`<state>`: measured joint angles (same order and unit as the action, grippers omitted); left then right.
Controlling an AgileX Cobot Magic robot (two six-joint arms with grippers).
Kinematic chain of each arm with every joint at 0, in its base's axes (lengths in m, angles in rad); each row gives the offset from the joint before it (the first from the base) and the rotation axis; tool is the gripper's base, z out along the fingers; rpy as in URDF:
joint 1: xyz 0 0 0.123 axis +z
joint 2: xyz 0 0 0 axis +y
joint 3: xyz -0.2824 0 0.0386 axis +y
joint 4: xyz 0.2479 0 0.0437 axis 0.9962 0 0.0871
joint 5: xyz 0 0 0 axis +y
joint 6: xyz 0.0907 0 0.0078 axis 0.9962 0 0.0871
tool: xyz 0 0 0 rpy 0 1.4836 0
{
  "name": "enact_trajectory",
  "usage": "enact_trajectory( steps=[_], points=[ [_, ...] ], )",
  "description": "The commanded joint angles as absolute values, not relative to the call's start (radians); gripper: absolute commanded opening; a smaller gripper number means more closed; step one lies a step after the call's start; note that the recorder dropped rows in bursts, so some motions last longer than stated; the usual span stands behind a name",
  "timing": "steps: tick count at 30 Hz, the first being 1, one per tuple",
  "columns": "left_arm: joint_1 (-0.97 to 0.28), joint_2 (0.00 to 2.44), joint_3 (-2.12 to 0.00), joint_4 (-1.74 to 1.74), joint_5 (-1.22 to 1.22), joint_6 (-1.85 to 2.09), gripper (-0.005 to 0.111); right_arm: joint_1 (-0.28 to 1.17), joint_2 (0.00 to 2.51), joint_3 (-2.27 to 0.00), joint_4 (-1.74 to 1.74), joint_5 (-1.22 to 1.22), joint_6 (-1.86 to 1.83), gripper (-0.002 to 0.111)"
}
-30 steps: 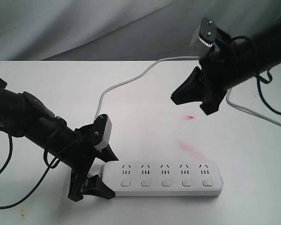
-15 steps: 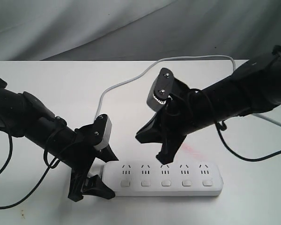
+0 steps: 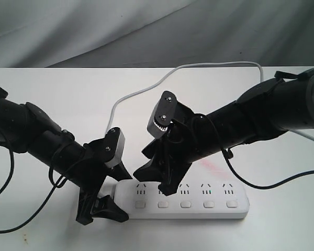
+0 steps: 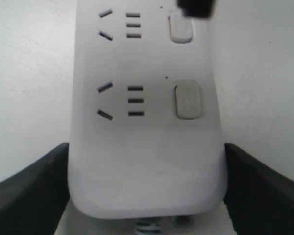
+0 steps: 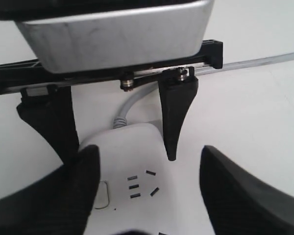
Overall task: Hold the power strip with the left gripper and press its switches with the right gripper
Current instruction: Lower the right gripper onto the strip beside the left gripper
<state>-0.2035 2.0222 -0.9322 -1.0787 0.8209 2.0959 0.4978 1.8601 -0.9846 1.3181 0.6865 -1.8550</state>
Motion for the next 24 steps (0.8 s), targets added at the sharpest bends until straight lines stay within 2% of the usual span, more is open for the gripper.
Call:
enact_trajectory(
  steps=[1,18,24],
  points=[
    [-0.209,2.025,-0.937,-1.081,0.816,2.094,0.052,0.500,1.865,-0.980,1.324,0.696,-1.882,0.064],
    [-0.209,2.025,-0.937,-1.081,0.816,2.094,0.052,0.502,1.941,-0.980,1.338,0.696,-1.988,0.064],
    [-0.209,2.025,-0.937,-1.081,0.816,2.094,0.052,0.553,1.941,-0.980,1.338,0.657,-2.044,0.064]
  ],
)
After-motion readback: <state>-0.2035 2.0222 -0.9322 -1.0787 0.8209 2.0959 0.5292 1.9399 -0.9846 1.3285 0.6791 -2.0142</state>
